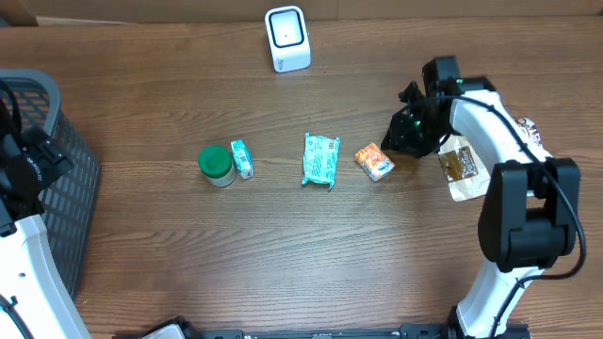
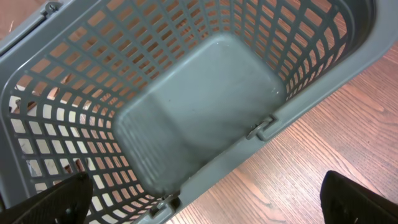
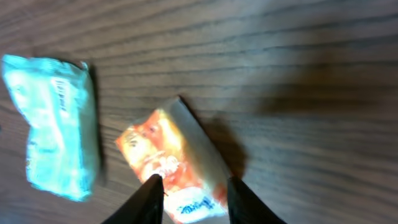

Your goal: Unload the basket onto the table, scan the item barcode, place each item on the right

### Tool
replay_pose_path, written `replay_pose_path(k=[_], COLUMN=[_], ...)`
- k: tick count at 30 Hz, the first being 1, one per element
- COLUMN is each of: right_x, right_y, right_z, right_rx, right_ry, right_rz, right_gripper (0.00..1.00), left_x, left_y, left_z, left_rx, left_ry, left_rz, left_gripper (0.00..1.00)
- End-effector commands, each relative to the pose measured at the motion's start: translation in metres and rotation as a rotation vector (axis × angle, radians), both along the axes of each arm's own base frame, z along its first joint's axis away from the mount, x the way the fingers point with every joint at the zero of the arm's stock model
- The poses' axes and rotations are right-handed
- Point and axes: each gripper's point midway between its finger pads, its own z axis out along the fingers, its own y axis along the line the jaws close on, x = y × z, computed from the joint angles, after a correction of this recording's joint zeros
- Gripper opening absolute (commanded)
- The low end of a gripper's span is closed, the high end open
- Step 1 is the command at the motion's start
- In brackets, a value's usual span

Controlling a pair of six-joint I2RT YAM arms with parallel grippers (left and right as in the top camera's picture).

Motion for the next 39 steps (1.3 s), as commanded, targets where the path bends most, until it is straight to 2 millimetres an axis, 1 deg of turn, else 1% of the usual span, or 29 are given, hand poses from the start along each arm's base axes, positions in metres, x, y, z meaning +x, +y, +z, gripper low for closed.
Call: replay_pose_path(k=[1, 5, 8, 13, 16, 17, 21, 25, 26, 28, 30, 31, 32, 34, 37, 39], right_x=[-0.010, -0.014, -0.019, -0.034, -0.038, -0.038, -0.037, -0.034, -0.034, -0.031, -0.028, -0.026, -0.024, -0.022, -0.025, -0.027], right_y=[0.005, 0.005, 0.005, 0.004, 0.004, 0.004, 0.009, 0.020, 0.023, 0.031, 0.043, 0.050, 0.058, 0.064, 0.069, 0.072], right_z=[-0.016, -0.021, -0.025, -0.037, -0.039, -0.038, -0.035, -0.024, -0.020, -0.004, 0.022, 0.038, 0.069, 0.100, 0.135, 0.150], right_rx=[0.028, 0.028, 0.027, 0.028, 0.028, 0.029, 0.063, 0.132, 0.150, 0.205, 0.306, 0.372, 0.490, 0.616, 0.796, 0.892], right_ry=[0.020, 0.030, 0.044, 0.086, 0.099, 0.099, 0.098, 0.090, 0.086, 0.070, 0.024, -0.007, -0.060, -0.112, -0.138, -0.138], right_rz=[0.038, 0.038, 0.037, 0.033, 0.033, 0.033, 0.034, 0.037, 0.038, 0.043, 0.068, 0.085, 0.096, 0.105, 0.114, 0.119], right_gripper=[0.32, 0.31, 0.28, 0.27, 0.27, 0.24, 0.05, 0.04, 0.04, 0.04, 0.04, 0.04, 0.04, 0.04, 0.04, 0.04], left_x=[0.000, 0.000, 0.000, 0.000, 0.000, 0.000, 0.000, 0.000, 0.000, 0.000, 0.000, 0.000, 0.000, 0.000, 0.000, 0.000], left_y=[0.001, 0.001, 0.001, 0.001, 0.001, 0.001, 0.001, 0.001, 0.001, 0.001, 0.001, 0.001, 0.001, 0.001, 0.001, 0.001], left_z=[0.002, 0.002, 0.002, 0.002, 0.002, 0.002, 0.002, 0.002, 0.002, 0.002, 0.002, 0.002, 0.002, 0.002, 0.002, 0.002], left_rx=[0.007, 0.007, 0.007, 0.007, 0.007, 0.007, 0.007, 0.007, 0.007, 0.007, 0.007, 0.007, 0.007, 0.007, 0.007, 0.007], left_ry=[0.002, 0.002, 0.002, 0.002, 0.002, 0.002, 0.003, 0.003, 0.002, 0.002, 0.002, 0.002, 0.002, 0.002, 0.002, 0.002], left_rz=[-0.008, -0.008, -0.009, -0.009, -0.008, -0.008, -0.009, -0.009, -0.008, -0.008, -0.009, -0.009, -0.009, -0.008, -0.009, -0.008], left_gripper=[1.00, 1.00, 1.00, 0.99, 1.00, 0.99, 0.99, 1.00, 1.00, 1.00, 1.00, 1.00, 1.00, 1.00, 1.00, 1.00])
